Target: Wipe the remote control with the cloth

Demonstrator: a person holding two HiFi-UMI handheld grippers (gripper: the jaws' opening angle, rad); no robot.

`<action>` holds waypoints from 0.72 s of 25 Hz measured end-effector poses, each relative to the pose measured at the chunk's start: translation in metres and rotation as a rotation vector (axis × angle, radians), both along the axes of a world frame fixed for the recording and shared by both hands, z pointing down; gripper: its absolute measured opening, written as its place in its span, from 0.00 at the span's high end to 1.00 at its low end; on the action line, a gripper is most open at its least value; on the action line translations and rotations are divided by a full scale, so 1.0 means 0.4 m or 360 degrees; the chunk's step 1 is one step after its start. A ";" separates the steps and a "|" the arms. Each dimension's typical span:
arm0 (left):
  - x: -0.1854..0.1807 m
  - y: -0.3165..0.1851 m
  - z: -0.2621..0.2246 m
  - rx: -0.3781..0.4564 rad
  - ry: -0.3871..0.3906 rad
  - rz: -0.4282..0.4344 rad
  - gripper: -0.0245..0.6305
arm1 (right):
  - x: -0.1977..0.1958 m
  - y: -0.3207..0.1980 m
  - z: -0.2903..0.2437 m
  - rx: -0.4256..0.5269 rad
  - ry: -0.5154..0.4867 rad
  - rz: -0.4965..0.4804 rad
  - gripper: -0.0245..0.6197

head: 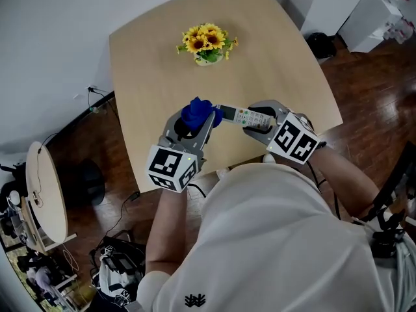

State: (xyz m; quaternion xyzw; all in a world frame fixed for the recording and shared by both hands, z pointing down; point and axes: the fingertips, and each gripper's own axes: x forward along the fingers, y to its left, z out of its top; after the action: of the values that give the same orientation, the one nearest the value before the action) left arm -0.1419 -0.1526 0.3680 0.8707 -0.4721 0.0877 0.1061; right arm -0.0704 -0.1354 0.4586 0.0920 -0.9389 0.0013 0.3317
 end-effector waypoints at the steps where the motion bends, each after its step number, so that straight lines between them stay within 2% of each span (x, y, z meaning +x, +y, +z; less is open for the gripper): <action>1: 0.012 0.004 -0.017 0.0017 0.0033 0.0021 0.74 | -0.001 -0.002 -0.001 0.0008 0.0009 -0.0004 0.62; 5: 0.130 0.031 -0.090 0.0079 0.0199 0.0221 0.74 | -0.022 0.011 -0.010 0.0012 0.0006 -0.0031 0.62; 8: 0.227 0.036 -0.096 0.0054 0.0281 0.0365 0.74 | -0.047 0.018 -0.026 0.0039 -0.0001 -0.0068 0.62; 10: 0.265 0.036 -0.083 0.0018 0.0305 0.0415 0.74 | -0.063 0.023 -0.035 0.0046 -0.0013 -0.0083 0.62; 13: 0.277 0.039 -0.059 -0.0016 0.0294 0.0423 0.74 | -0.067 0.026 -0.043 0.0045 -0.0031 -0.0078 0.62; 18: 0.235 0.035 -0.028 -0.0026 0.0189 0.0368 0.74 | -0.047 0.025 -0.044 0.0048 -0.0028 -0.0053 0.62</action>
State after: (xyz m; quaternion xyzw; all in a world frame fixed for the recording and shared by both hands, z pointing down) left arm -0.0480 -0.1387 0.3570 0.9221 -0.3607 0.0516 0.1300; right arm -0.0891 -0.1254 0.4411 0.0813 -0.9431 -0.0176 0.3219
